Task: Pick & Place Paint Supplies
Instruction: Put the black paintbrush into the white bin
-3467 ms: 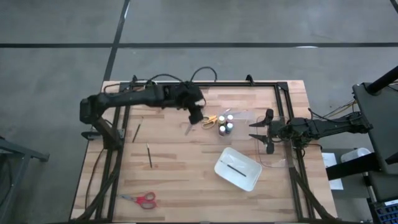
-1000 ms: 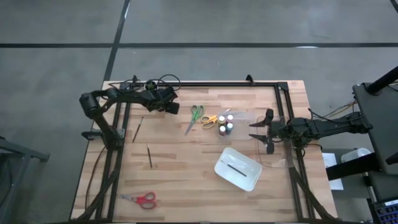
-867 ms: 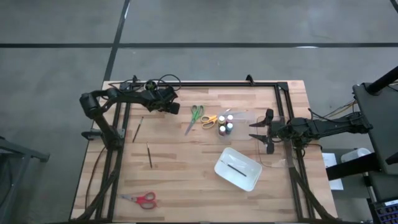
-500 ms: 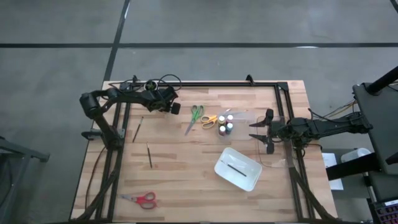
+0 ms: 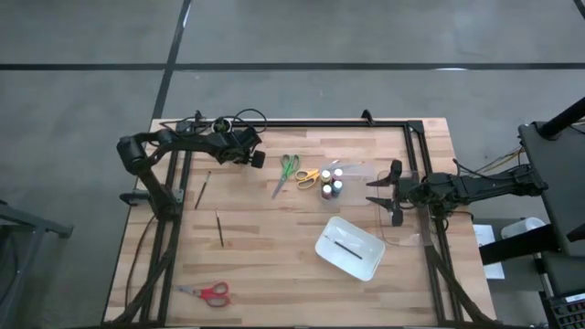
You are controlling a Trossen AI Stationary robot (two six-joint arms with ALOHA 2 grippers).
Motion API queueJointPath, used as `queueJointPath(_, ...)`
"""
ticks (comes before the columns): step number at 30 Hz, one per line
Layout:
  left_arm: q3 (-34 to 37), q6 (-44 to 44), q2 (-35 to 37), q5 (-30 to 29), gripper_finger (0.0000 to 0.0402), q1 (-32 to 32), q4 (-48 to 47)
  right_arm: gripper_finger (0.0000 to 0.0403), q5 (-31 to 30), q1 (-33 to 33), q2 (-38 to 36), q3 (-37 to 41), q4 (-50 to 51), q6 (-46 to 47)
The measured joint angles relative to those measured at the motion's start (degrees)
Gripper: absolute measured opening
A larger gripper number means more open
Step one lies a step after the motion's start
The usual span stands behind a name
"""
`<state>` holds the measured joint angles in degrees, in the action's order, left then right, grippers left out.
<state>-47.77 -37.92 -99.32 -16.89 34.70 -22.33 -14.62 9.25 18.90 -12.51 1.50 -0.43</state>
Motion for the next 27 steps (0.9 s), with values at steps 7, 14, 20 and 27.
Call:
queueJointPath(7,0.11,0.07,0.97,0.31,0.0,-0.04,-0.17,0.0191,0.0,0.0,0.0,0.0,0.0,-0.12)
queueJointPath(14,0.48,0.63,4.5,1.16,0.0001,-0.04,-1.48,0.0191,-0.01,-0.01,0.0,0.0,0.0,-0.17)
queueJointPath(20,0.37,0.62,6.77,1.12,0.0001,-0.67,-1.92,0.0191,-0.01,-0.01,0.0,0.0,0.0,-0.11)
queueJointPath(27,0.37,0.61,7.84,0.83,0.0001,-1.91,-1.99,0.0191,0.01,0.01,0.0,0.0,0.0,-0.13)
